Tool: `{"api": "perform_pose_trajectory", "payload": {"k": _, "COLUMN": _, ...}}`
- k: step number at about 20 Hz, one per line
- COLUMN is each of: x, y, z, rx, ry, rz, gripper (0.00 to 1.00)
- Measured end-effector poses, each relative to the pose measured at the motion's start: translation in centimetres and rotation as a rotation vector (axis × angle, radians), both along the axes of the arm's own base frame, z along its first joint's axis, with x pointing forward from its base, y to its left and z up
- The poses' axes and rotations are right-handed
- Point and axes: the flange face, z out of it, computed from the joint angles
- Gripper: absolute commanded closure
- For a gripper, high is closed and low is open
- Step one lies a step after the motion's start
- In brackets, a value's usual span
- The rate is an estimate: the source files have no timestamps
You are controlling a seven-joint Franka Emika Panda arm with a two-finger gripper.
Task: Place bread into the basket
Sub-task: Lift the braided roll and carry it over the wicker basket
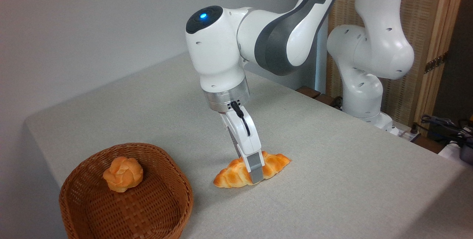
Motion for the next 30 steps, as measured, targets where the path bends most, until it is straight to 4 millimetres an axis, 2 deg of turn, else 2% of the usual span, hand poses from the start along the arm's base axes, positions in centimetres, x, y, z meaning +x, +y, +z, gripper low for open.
{"api": "perform_pose_trajectory", "payload": {"k": 21, "x": -0.1, "y": -0.3, "z": 0.1, "rx": 0.002, "ry": 0.004, "rz": -0.008, "gripper": 0.44}}
{"api": "perform_pose_trajectory", "payload": {"k": 25, "x": -0.2, "y": -0.3, "z": 2.6, "rx": 0.012, "ry": 0.013, "rz": -0.014, "gripper": 0.43}}
{"api": "perform_pose_trajectory", "payload": {"k": 30, "x": 1.5, "y": -0.3, "z": 8.9, "rx": 0.019, "ry": 0.007, "rz": -0.01, "gripper": 0.43}}
